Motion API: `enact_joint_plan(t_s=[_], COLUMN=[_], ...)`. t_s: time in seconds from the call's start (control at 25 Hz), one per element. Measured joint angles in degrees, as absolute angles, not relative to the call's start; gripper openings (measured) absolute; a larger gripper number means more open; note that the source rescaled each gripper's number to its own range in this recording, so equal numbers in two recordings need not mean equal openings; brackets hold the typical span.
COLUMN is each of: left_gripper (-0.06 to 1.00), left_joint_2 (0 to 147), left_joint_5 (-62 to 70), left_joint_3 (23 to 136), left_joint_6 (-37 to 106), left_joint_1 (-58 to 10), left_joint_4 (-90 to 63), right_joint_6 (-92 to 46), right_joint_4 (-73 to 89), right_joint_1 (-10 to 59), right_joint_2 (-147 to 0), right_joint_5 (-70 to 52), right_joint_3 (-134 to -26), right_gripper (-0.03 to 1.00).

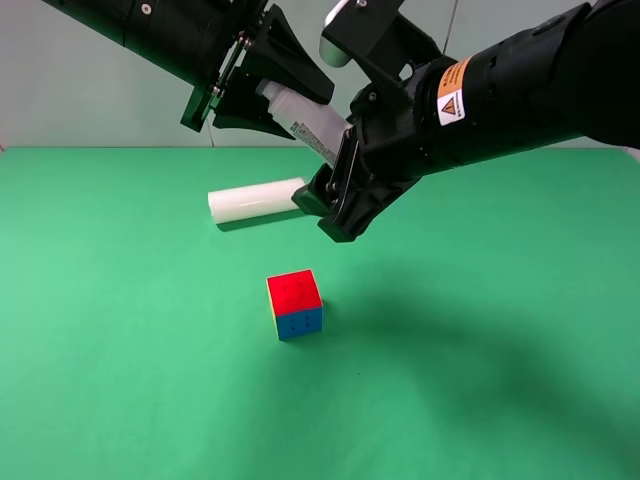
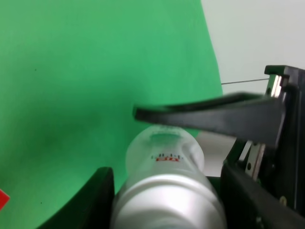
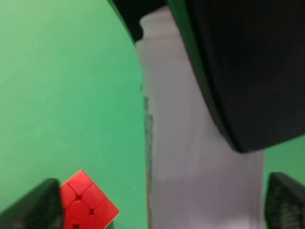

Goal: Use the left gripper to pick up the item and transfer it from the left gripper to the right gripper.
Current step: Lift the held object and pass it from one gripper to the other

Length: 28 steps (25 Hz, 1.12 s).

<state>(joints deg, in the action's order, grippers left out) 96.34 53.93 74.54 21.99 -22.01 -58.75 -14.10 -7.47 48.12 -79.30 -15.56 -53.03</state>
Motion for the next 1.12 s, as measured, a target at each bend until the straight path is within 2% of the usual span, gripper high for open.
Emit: enact_joint_plan(t_s=[0.16, 0.4, 0.44, 1.12], left_gripper=[0.00, 0.00, 0.00, 0.00], left_joint_2=[96.3, 96.3, 96.3, 96.4], left_joint_5=[54.2, 55.7, 55.8, 55.8], left_joint_3=[74.5, 74.4, 74.4, 74.2], left_joint_6=[22.0, 22.1, 22.1, 22.5], left_joint_1=[-22.0, -22.0, -22.0, -22.1], left_joint_4=[-58.8, -58.5, -58.4, -58.4], right_joint_6=[-14.1, -14.1, -14.1, -13.9], right_joint_4=[-7.5, -7.5, -7.6, -7.6], right_joint_1=[48.1, 48.1, 48.1, 48.1], right_joint_2=[-79.3, -79.3, -79.3, -79.3], right_joint_5=[-15.6, -15.8, -16.1, -17.4], right_joint_3=[-53.0, -53.0, -53.0, -53.2], right_gripper=[0.41, 0.02, 0.00, 0.00])
